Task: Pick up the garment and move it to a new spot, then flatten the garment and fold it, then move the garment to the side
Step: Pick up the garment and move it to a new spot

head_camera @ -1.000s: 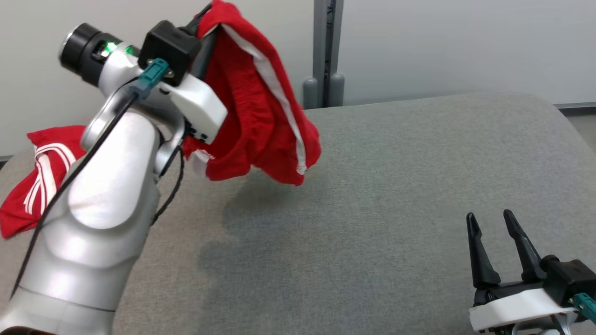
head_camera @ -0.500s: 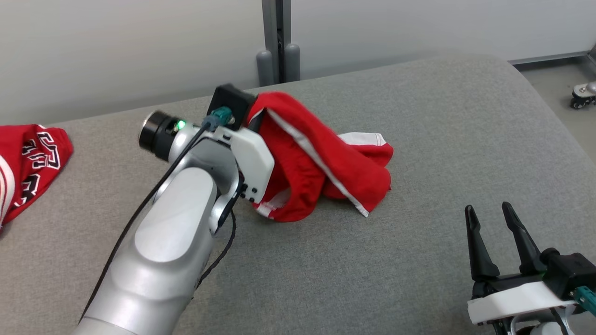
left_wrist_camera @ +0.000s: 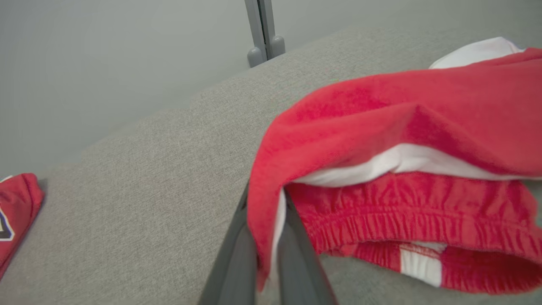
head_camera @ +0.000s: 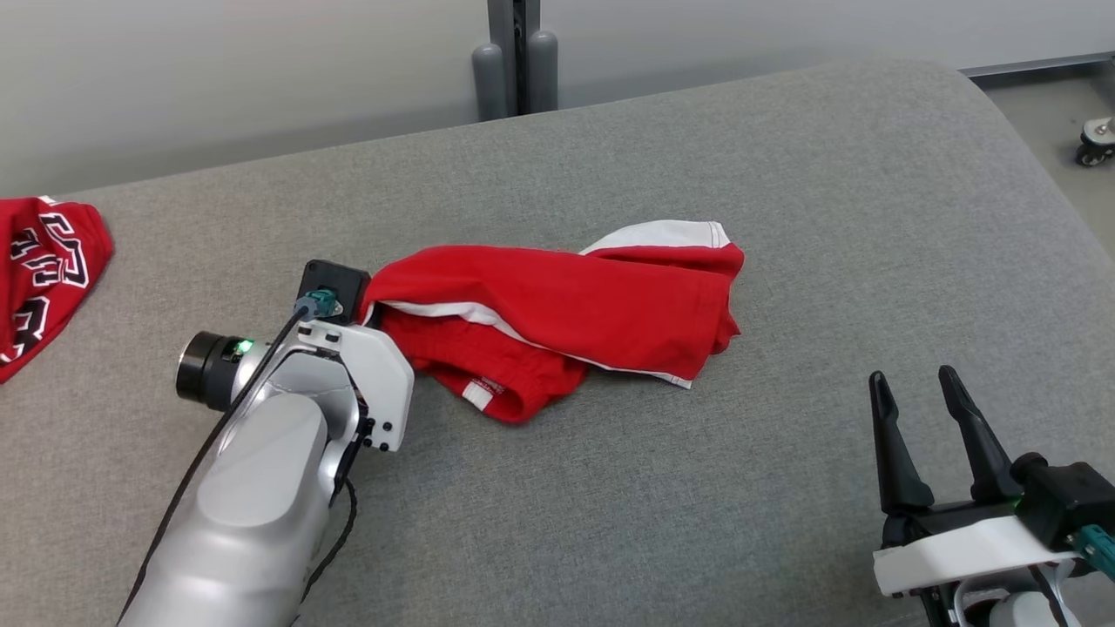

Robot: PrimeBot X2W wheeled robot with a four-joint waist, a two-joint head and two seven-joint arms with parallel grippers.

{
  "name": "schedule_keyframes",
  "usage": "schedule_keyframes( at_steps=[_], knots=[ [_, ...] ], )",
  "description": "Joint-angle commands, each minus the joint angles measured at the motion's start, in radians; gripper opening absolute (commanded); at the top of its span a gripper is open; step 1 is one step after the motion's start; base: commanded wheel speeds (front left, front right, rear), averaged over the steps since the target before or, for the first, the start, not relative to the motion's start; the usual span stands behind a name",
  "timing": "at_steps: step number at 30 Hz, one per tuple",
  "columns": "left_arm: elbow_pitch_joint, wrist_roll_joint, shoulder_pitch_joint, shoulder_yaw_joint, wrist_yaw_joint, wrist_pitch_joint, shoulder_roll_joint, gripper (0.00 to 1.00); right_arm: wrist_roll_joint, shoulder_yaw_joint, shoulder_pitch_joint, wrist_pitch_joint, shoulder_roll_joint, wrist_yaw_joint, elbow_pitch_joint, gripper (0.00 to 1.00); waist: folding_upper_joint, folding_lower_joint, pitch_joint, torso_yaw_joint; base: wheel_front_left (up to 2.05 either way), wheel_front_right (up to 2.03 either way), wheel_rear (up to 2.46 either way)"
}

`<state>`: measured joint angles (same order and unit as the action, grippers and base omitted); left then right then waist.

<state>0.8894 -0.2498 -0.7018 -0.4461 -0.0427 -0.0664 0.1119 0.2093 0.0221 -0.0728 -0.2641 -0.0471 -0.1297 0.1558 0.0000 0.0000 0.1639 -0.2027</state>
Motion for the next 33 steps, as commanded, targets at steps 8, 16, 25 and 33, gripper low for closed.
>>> schedule_keyframes(
  at_steps=[8, 16, 25, 33],
  knots=[
    [0.082, -0.038, 0.034, 0.011, 0.031, 0.086, 0.003, 0.94, -0.005, 0.002, -0.011, -0.001, -0.006, -0.002, 0.008, 1.0, 0.0, 0.0, -0.011, 0.017, 0.0, 0.0, 0.0],
    [0.083, -0.07, 0.09, 0.031, 0.024, 0.282, -0.015, 1.0, -0.02, -0.027, 0.018, -0.001, -0.006, -0.002, 0.018, 1.0, 0.0, 0.0, -0.066, 0.054, 0.0, 0.0, 0.0],
    [-0.098, -0.086, 0.26, 0.089, -0.024, 0.332, -0.031, 1.0, -0.048, -0.057, 0.063, -0.001, -0.006, -0.002, 0.02, 1.0, 0.0, 0.0, -0.172, 0.134, 0.0, 0.0, 0.0],
    [-0.41, -0.03, 0.499, 0.163, -0.067, 0.331, -0.023, 1.0, -0.054, -0.055, 0.085, -0.001, -0.006, -0.002, 0.014, 1.0, 0.0, 0.0, -0.215, 0.176, 0.0, 0.0, 0.0]
  ],
)
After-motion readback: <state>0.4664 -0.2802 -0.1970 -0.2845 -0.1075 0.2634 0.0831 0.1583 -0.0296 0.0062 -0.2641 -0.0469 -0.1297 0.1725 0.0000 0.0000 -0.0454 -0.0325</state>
